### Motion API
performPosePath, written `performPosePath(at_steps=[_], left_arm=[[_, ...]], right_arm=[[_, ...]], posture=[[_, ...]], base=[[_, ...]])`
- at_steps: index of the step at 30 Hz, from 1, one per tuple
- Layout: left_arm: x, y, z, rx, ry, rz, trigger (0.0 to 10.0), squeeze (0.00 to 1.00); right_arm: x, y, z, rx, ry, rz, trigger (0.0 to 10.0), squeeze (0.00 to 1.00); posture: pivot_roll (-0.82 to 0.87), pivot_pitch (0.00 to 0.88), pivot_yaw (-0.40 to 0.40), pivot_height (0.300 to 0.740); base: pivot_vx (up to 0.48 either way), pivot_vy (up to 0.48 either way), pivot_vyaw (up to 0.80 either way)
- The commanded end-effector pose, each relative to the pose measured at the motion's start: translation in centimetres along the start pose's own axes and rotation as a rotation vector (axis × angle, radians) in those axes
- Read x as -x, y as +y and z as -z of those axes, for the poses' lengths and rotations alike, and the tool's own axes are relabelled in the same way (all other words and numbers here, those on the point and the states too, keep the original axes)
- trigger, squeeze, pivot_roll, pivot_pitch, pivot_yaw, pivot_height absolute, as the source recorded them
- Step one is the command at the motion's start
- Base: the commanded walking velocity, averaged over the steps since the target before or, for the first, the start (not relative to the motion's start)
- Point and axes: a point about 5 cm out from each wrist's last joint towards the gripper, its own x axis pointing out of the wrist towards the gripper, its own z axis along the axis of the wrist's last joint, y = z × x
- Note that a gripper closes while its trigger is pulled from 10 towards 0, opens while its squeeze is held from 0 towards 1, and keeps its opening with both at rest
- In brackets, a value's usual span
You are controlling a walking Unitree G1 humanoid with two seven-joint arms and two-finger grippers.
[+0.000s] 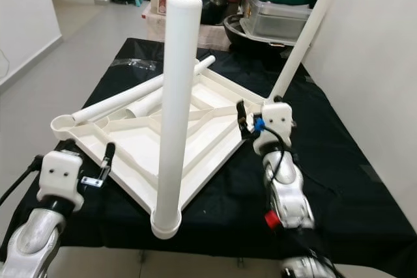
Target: Building children table
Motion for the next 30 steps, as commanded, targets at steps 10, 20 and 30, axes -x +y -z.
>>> performPosePath(at_steps=[10, 20, 30], left_arm=[[1.4, -0.3, -0.4, 0.002, 0.016, 0.009, 10.0, 0.00], [2.2, -0.4, -0.5, -0.014, 0.026, 0.025, 10.0, 0.00], [1.8, -0.6, -0.4, -0.008, 0.035, 0.042, 10.0, 0.00]], right_arm=[[4.5, 1.4, -0.7, 0.056, 0.030, -0.061, 10.0, 0.00], [6.1, 1.4, -0.9, 0.045, 0.069, 0.009, 10.0, 0.00], [5.3, 1.6, -0.8, 0.049, 0.091, 0.023, 10.0, 0.00]], posture=[[0.05, 0.000, -0.142, 0.740], [0.05, 0.000, -0.132, 0.740], [0.05, 0.000, -0.120, 0.740]], base=[[0.000, 0.000, 0.00], [0.000, 0.000, 0.00], [-0.291, 0.000, 0.00]])
